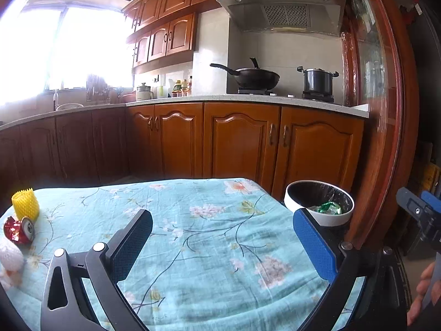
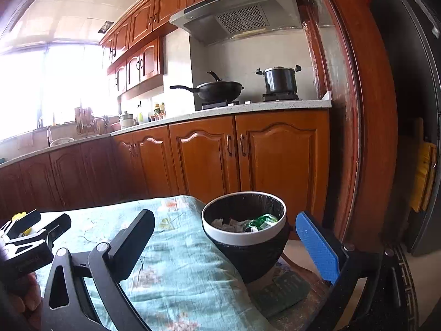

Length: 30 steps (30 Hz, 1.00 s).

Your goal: Collect trash

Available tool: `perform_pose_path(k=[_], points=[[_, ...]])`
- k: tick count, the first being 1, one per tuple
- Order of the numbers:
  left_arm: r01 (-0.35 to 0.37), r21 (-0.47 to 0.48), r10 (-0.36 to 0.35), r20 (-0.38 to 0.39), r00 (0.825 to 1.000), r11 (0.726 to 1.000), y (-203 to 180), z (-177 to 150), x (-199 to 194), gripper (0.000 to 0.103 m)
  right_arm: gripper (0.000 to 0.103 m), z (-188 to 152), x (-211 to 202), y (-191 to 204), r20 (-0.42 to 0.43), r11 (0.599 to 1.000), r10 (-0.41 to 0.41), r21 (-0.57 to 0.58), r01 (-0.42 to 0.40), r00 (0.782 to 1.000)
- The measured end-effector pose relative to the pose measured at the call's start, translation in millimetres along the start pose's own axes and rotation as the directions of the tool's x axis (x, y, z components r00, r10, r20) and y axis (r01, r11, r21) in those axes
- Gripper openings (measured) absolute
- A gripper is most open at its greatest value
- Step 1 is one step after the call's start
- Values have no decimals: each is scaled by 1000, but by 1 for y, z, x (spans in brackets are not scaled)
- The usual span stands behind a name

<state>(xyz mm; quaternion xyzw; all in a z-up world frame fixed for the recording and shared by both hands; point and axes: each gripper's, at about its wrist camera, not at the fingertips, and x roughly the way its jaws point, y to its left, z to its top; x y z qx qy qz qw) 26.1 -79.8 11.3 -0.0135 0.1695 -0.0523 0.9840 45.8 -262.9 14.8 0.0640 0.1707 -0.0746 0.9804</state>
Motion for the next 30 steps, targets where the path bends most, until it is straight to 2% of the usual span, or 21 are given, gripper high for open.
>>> perform_pose_path(k=[5,9,20,30], points=[[10,38,-9,-27,1000,999,-7,-11,-5,102,103,-20,6,1,-57,1000,-7,14,8,998],[-10,72,12,-17,1000,997,-9,-3,-1,102,103,-29,5,0,-70,1000,-19,13,20,997],[-36,69,38,-29,999,997,1,-3,11,102,103,-28,-3,0,-34,1000,-27,3,27,999],[-21,76,22,-18,1000,997,8,-6,15,102,103,-27,-7,0,-9,1000,-20,1,20,1000]])
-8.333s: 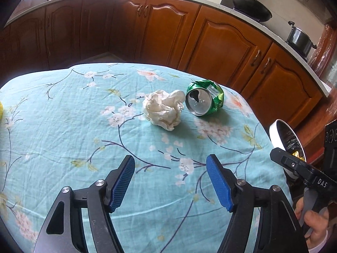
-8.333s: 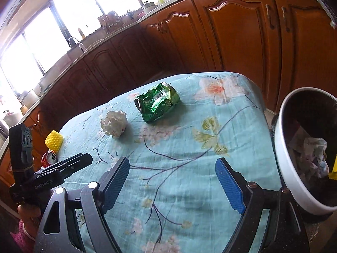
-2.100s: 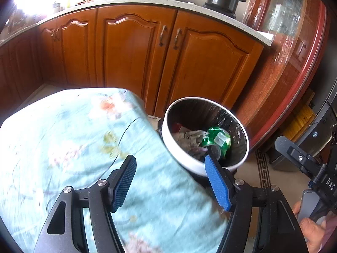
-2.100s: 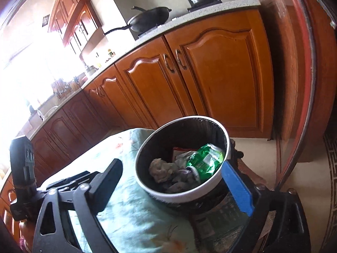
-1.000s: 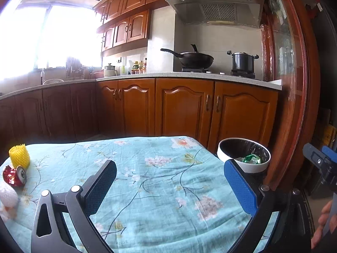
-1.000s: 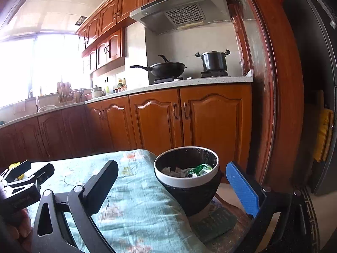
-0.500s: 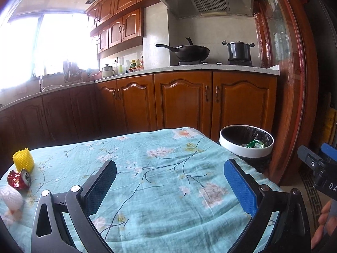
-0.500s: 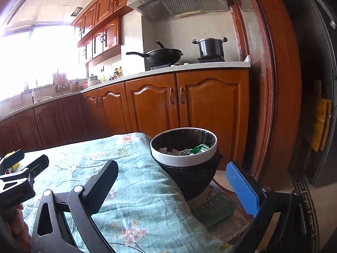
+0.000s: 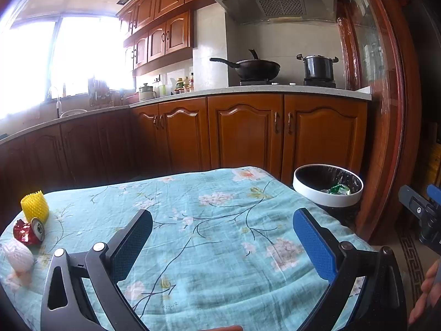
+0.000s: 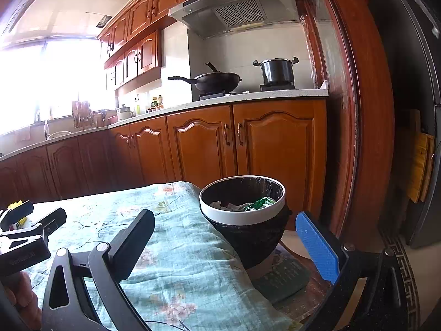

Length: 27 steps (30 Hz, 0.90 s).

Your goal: Collect trash

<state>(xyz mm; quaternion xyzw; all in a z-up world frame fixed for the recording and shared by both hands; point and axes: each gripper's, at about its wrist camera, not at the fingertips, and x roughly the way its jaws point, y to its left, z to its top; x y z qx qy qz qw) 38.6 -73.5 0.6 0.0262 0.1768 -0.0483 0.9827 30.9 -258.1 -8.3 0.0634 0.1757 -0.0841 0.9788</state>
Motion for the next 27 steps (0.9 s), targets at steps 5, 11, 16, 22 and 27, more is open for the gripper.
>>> perform_pose_path(k=[5,11,16,22,27], points=[[1,0,-1,0,1000,1000,1,0,1,102,103,2,-2,1,8,1000,11,-3,-11,1000],[2,3,-2,2,1000,1000,2,0,1,102,103,5,-5,8,19,999,11,-42,-10,1000],[5,5,-5,1,1000,1000,3,0,2,102,103,5,-4,9,17,999,19,-45,-18,1000],[5,5,-5,-1,1000,1000,7,0,5,102,103,6,-4,7,21,999,22,-35,-21,1000],[7,7,-7,0,1000,1000,7,1,5,102,103,5,-4,6,16,999,24,-30,-23,1000]])
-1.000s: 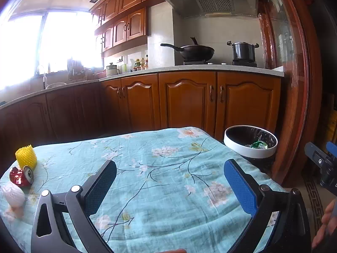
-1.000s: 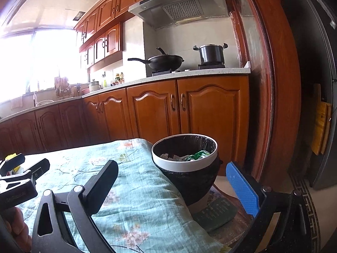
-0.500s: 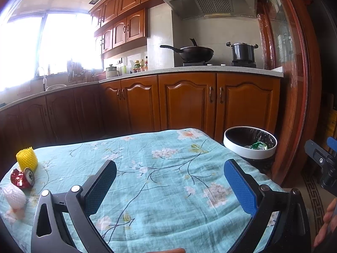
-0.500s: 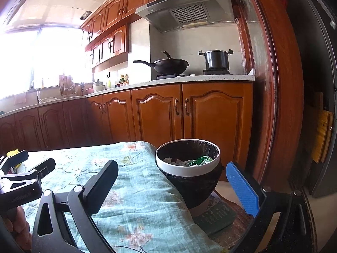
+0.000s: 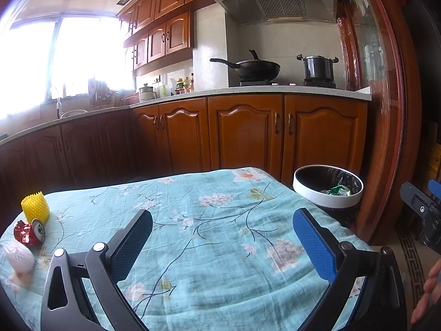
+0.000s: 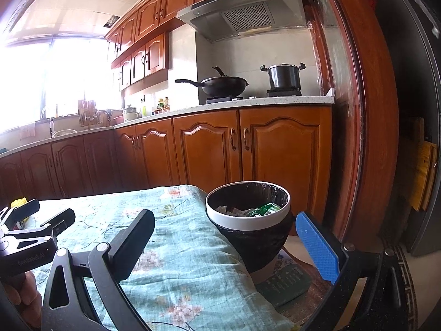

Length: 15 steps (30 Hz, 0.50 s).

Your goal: Collect trash

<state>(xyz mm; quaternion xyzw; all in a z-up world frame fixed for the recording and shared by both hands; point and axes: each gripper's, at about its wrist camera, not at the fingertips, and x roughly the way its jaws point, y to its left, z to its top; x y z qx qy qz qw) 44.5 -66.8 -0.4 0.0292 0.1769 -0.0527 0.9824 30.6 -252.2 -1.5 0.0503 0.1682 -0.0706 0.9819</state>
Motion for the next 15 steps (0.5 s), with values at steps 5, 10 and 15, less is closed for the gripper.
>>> perform_pose_path(k=[5,10,15], points=[[0,2,0,1,1000,1000,1,-1,1,102,103,0,0,0,2,1000,3,-2,-3,1000],[2,-1,-2,2,1000,1000,3,-1,1,102,103,-1,-1,0,3,1000,3,1,-3,1000],[6,2,-6,1,1000,1000,3,-1,1,102,103,-1,-1,-1,1,1000,3,0,-3,1000]])
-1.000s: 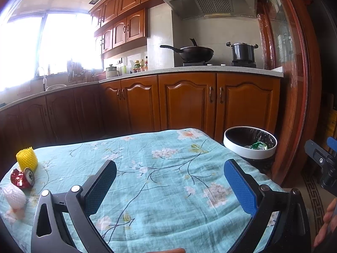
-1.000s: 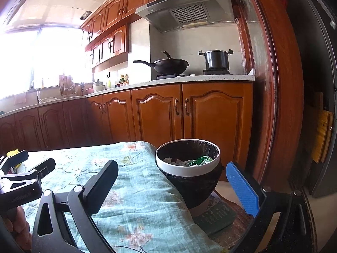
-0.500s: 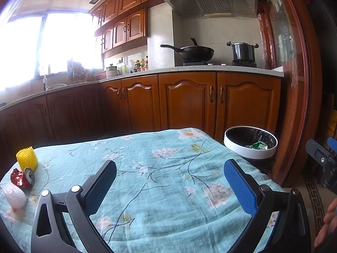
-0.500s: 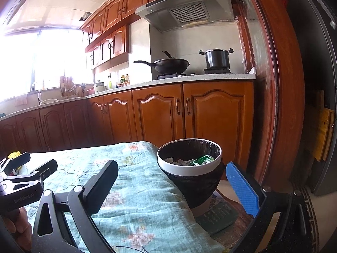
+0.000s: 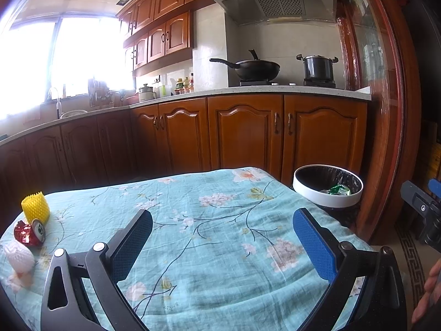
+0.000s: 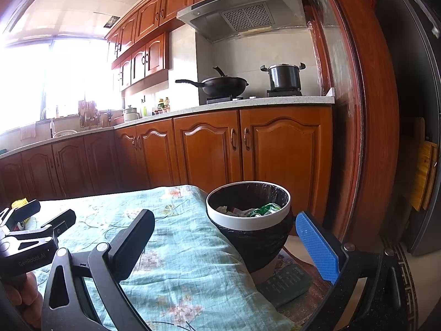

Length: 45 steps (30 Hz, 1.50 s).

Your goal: Collect trash

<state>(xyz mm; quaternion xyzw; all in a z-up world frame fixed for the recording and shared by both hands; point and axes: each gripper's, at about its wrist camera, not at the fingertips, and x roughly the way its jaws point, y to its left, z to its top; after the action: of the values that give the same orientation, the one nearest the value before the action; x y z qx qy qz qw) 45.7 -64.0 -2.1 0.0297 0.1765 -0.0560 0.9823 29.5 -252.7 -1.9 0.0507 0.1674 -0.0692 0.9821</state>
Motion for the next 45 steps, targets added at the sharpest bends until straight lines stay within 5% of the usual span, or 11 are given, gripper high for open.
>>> perform_pose_path(k=[45], points=[[22,17,-22,-21,1000,1000,9,-2,7,102,103,-2,4,-2,-23,1000,25,18,-25,999]])
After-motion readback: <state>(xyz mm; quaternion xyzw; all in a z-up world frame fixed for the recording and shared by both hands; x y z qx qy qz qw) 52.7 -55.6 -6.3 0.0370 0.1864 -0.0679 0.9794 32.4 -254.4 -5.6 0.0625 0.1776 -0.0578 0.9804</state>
